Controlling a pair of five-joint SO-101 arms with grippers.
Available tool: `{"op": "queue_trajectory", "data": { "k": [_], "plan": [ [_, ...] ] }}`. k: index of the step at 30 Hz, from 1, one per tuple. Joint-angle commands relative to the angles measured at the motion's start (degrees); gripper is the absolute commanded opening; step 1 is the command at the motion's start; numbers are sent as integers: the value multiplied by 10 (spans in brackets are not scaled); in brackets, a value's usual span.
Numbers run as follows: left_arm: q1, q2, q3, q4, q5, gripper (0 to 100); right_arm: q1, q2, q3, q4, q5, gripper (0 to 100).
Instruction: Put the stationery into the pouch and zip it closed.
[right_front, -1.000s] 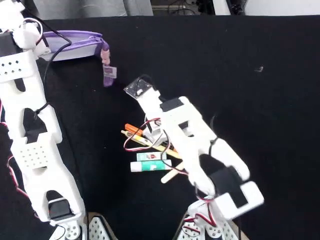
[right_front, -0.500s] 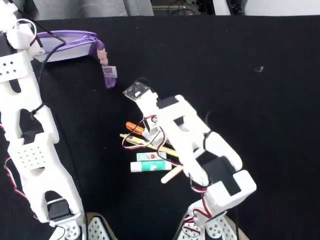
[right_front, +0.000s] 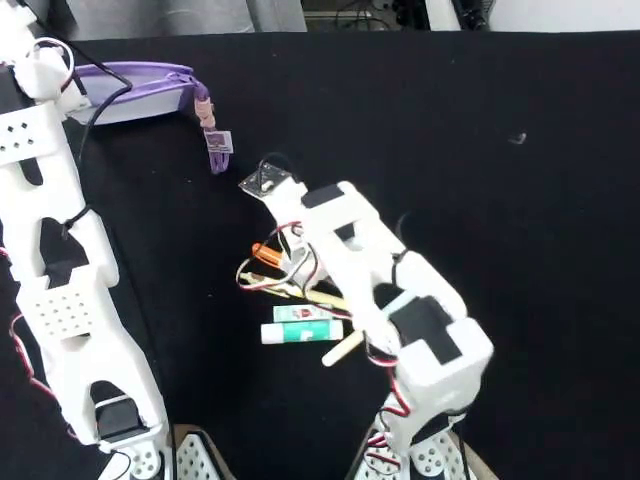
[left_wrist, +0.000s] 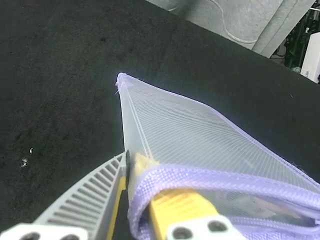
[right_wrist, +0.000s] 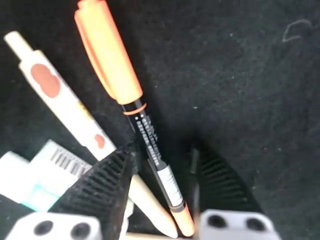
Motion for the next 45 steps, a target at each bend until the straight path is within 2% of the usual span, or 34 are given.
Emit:
{"op": "queue_trajectory", "data": {
  "k": [1,9,14,20,27,35,40,45],
  "plan": [
    [-2,-11,-32,-14,-1,27,8,34,-51,31,8,10],
    [44,-11,-33,7,-1,27,12,-43,-51,72,15,11],
    [81,-33,-22,25,-1,27,13,-189,-18,104,11,11],
    [118,-112,56,25,-1,27,31,-408,42,98,11,11],
    [185,-197,145,24,-4,27,92,-566,73,40,11,11],
    [221,-203,163,24,-4,28,98,-611,71,-45,10,11],
    [233,-203,163,24,-5,28,97,-631,74,-123,-41,11],
    [247,-202,163,24,-5,28,97,-637,74,-180,-47,11]
  ]
}}
